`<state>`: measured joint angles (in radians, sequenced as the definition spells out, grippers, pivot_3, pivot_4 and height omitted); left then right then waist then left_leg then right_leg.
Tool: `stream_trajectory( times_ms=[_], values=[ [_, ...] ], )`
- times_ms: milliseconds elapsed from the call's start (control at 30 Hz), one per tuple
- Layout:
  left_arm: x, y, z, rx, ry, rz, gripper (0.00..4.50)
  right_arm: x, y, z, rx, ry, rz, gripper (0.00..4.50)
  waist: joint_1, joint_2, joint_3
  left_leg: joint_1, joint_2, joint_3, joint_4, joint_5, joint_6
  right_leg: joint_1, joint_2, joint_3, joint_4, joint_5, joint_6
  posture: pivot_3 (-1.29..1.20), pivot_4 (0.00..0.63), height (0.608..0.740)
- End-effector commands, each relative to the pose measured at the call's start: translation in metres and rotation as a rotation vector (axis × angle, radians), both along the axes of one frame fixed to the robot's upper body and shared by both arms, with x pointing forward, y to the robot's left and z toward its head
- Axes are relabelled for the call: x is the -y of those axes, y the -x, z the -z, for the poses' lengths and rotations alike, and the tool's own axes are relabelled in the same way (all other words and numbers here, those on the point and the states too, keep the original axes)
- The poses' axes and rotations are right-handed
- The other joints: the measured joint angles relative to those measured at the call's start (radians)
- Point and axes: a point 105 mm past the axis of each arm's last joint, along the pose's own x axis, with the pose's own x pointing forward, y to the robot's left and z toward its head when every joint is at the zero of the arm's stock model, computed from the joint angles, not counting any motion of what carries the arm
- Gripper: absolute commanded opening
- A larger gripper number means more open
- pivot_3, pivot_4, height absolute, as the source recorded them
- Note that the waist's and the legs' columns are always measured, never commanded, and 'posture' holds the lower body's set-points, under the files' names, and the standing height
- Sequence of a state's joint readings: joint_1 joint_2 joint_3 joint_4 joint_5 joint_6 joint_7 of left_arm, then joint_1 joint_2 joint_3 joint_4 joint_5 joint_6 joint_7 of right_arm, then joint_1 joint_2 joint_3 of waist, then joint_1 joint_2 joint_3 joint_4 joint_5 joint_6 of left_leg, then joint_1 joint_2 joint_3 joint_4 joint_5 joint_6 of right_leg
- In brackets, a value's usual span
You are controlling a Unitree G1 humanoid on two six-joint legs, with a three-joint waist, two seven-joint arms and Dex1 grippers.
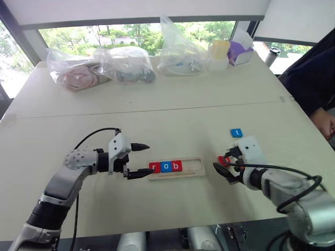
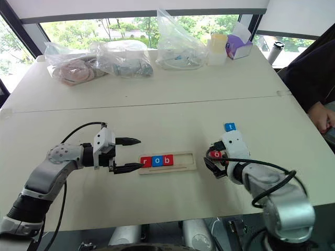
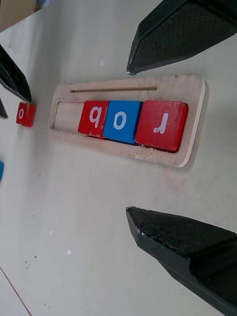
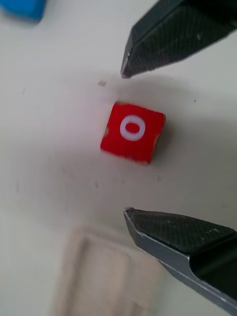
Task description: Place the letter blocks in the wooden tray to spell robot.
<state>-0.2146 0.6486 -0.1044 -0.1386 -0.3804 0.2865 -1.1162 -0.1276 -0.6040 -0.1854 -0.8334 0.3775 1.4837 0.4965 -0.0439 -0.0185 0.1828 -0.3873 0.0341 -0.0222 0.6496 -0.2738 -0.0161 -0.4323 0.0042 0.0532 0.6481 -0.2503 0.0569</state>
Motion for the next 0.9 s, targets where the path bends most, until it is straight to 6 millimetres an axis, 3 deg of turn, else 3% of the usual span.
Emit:
stream_trajectory(
  times_ms=[33,100,233,433,900],
  values=[
    [0.003,-0.002,-0.009,0.048,0.003,0.015,4.50,0.001,-0.007,-0.020,0.093,-0.020,-0.222,4.42,0.000,0.000,0.000,0.000,0.000,0.000,0.000,0.000,0.000,0.000,0.000,0.000,0.000,0.000,0.000,0.00,0.150,0.740],
    [0.003,-0.003,-0.009,0.050,0.004,0.015,4.50,0.008,-0.011,-0.021,0.142,0.039,-0.350,4.42,0.002,0.000,0.000,0.000,0.000,0.000,0.000,0.000,0.000,0.000,0.000,0.000,-0.001,0.000,0.000,0.00,0.150,0.740],
    [0.004,-0.003,-0.010,0.054,0.007,0.011,4.50,0.035,-0.016,0.001,0.086,0.109,-0.494,4.42,0.001,-0.001,0.001,0.000,0.000,0.001,0.000,0.000,0.000,0.001,0.000,0.000,-0.001,0.000,0.001,0.00,0.150,0.740],
    [0.002,-0.002,-0.011,0.058,0.007,0.002,4.50,0.050,-0.021,0.015,0.076,0.127,-0.620,4.42,0.000,-0.001,0.001,0.001,0.000,0.001,0.001,0.000,0.000,0.001,0.000,0.001,0.000,0.002,0.003,0.00,0.150,0.740],
    [0.000,0.000,-0.012,0.062,0.004,-0.010,4.50,0.041,-0.040,0.023,0.115,0.125,-0.742,4.42,0.004,-0.001,0.001,0.002,0.000,0.001,0.001,0.000,0.000,0.002,0.000,0.001,0.001,0.004,0.001,0.00,0.150,0.740]
  ],
)
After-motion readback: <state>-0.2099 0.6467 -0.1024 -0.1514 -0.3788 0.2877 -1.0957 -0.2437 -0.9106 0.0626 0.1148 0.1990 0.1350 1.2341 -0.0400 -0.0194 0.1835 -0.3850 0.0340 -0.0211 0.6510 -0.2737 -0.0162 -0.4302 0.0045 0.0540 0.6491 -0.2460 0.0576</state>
